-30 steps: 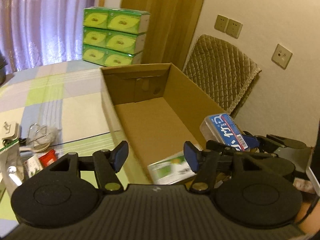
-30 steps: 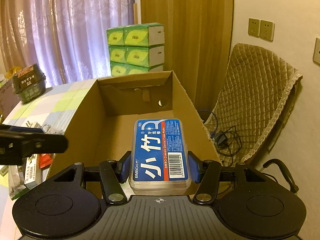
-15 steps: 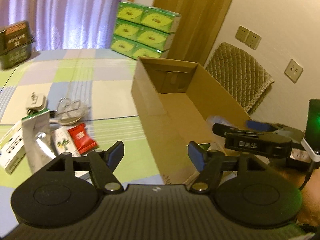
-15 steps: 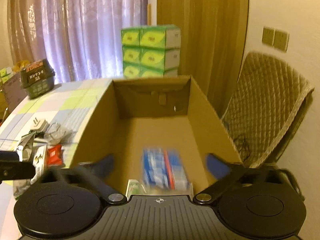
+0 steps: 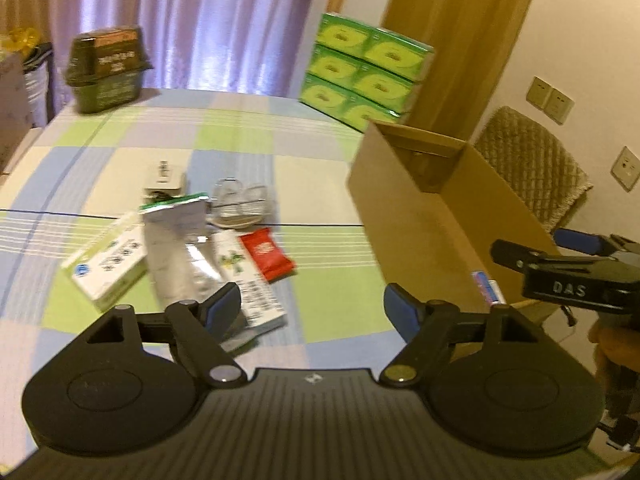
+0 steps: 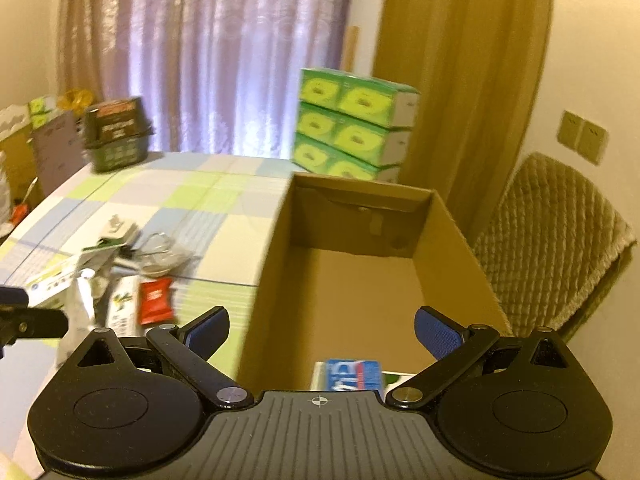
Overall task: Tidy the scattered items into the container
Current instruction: 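Move both grippers back toward the silver foil bag and white ointment box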
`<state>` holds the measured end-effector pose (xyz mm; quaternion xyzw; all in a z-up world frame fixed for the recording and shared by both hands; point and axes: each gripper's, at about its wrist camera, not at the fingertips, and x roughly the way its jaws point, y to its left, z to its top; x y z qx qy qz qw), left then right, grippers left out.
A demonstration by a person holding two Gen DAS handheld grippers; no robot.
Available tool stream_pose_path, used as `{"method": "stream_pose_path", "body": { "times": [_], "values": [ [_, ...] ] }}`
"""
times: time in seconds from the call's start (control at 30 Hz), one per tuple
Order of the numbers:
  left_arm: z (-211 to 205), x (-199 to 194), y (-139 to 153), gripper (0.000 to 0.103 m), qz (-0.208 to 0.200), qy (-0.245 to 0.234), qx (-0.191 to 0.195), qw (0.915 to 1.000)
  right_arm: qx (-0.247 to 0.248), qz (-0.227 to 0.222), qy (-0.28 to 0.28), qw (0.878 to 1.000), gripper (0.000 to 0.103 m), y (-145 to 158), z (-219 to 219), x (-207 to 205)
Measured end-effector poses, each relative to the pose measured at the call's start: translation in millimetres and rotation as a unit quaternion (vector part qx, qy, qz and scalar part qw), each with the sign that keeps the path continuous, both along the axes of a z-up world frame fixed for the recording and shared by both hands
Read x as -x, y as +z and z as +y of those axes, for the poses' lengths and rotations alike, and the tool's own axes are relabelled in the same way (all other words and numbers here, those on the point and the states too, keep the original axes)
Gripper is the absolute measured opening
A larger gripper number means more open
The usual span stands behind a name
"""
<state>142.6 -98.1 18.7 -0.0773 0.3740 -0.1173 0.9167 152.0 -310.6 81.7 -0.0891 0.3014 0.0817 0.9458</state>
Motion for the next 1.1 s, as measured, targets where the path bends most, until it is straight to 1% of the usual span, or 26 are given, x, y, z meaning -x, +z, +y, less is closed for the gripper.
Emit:
{"method": "stream_pose_path", "body": {
  "times": [0.17, 0.23, 0.5, 0.73, 0.9, 1.1],
  "values": [
    [23, 10, 3, 0.087, -0.007, 0.021, -0.01, 0.9997, 0.013, -0.005, 0.026, 1.0, 0.103, 3, 31, 11],
    [32, 14, 5, 0.092, -0.011, 0.03, -0.01, 0.9994, 0.013, -0.007, 0.038, 0.999, 0.103, 4, 42, 13],
    [58, 23, 7, 0.101, -0.015, 0.054, -0.02, 0.9983, 0.016, -0.009, 0.069, 0.997, 0.103, 3, 72, 16],
    [73, 25, 3, 0.101, -0.012, 0.065, -0.03, 0.9973, 0.019, 0.001, 0.092, 0.996, 0.103, -6, 85, 21],
    [84, 27, -1, 0.101, -0.018, 0.072, -0.051, 0.9959, 0.006, 0.011, 0.114, 0.993, 0.103, -15, 92, 31],
    [99, 22, -12, 0.101, -0.005, 0.08, -0.069, 0.9944, -0.007, 0.043, 0.131, 0.99, 0.103, -42, 101, 36]
  ]
}}
